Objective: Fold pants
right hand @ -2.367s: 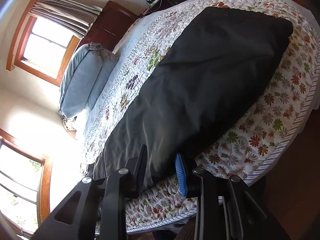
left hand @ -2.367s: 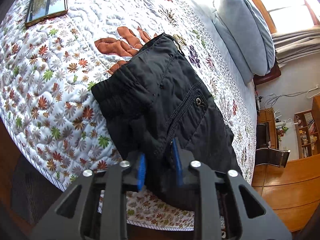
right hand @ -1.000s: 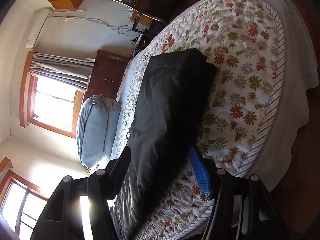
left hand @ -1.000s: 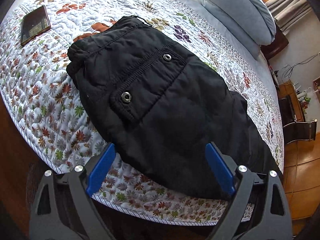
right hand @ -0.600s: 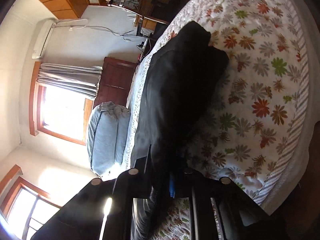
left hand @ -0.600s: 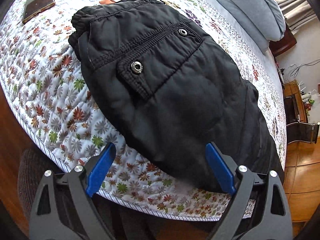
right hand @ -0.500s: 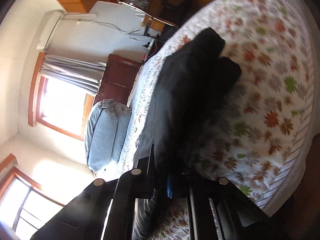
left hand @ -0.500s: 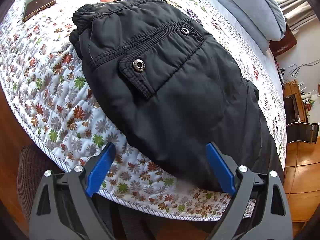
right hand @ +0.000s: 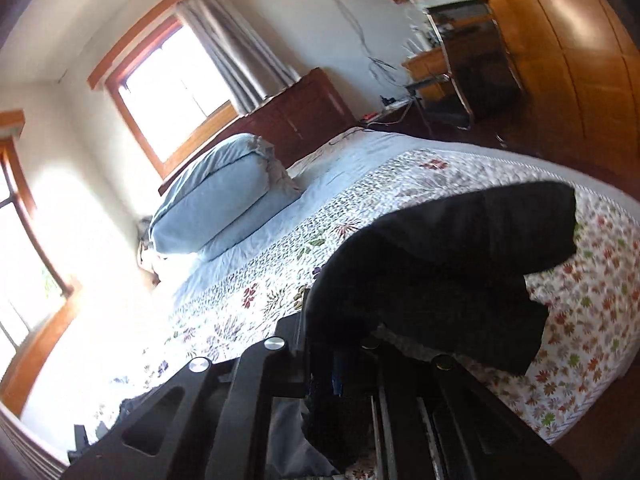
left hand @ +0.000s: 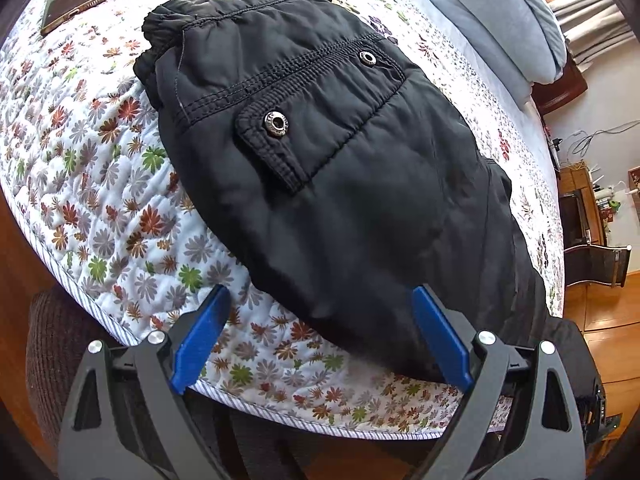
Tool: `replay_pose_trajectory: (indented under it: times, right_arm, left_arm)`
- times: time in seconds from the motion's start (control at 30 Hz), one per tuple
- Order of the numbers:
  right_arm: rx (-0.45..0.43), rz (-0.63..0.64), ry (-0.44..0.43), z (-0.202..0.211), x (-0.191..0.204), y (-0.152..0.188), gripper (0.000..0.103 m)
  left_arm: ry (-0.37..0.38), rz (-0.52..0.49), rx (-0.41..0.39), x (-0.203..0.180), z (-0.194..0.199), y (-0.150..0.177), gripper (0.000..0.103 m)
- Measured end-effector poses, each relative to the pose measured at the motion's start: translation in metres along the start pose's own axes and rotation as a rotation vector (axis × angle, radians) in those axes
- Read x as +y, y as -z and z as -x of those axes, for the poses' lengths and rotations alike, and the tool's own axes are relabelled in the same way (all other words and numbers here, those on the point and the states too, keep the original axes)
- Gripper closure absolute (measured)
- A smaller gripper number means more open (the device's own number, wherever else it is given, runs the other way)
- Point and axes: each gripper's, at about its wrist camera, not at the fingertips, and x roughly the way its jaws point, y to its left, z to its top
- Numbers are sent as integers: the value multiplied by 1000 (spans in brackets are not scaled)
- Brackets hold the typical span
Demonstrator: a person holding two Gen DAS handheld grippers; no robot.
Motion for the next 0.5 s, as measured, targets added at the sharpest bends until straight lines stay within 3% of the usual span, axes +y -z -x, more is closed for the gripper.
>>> replay_pose_trajectory:
  times: [0.23,0.37,0.5]
  right_arm:
    - [102,313,51,-37,73,19,96]
    - [185,487,49,-55,114,56,96]
    - [247,550,33,-68,129,86,96]
  left_arm:
    - [11,-1,2,-4,-3,-3,11]
    - [17,-5,4,-7,-3,-3,11]
    - [21,-4,4,-7,-3,-6,11]
